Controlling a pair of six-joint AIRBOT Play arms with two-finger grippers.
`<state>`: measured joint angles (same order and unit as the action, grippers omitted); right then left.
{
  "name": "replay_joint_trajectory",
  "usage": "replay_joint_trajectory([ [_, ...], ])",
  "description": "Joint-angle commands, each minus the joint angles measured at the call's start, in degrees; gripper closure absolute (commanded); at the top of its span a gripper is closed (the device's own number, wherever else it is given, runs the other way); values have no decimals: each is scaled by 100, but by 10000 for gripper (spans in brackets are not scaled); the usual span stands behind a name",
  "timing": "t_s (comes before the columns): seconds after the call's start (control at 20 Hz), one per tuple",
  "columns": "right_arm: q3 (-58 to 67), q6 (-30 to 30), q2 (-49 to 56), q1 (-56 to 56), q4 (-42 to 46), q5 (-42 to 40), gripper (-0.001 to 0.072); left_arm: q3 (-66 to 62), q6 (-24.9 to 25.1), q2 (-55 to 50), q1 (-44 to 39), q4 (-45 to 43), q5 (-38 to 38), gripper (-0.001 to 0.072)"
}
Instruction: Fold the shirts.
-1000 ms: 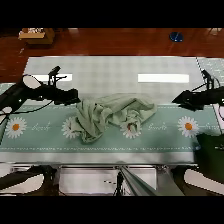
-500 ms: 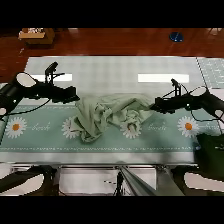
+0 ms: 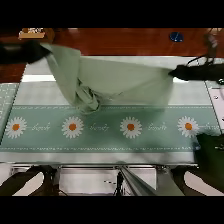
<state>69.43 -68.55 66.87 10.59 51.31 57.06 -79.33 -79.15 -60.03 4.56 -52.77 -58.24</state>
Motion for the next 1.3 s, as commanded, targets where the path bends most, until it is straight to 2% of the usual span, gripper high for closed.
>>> replay_joint_trajectory([
  [0.0, 977, -83, -828, 306, 328, -7, 683, -1193, 4, 509, 317, -11, 57, 684],
  [0.4, 2806, -739, -1851, 304, 282, 111, 683, -3010, 9, 1349, 291, 400, 68, 684],
  [0.6, 3626, -1178, -2155, 304, 291, 1099, 683, -3650, 22, 1910, 293, 345, 50, 685],
  [0.75, 3919, -1655, -2446, 304, 332, 1891, 683, -3733, 50, 2461, 293, -44, -31, 685],
  [0.85, 3919, -2116, -2612, 304, 293, 2470, 683, -3733, -20, 2791, 293, -404, -549, 686],
  [0.95, 3919, -2181, -2651, 304, 450, 3287, 683, -3731, -354, 2924, 293, -955, -1373, 686],
  [1.1, 3910, -2164, -2474, 304, 1204, 4708, 683, -3543, -621, 2887, 293, -1899, -2680, 686],
  [1.25, 3552, -2083, -2197, 278, 1298, 4924, 683, -2562, -570, 2883, 293, -2356, -3027, 686],
])
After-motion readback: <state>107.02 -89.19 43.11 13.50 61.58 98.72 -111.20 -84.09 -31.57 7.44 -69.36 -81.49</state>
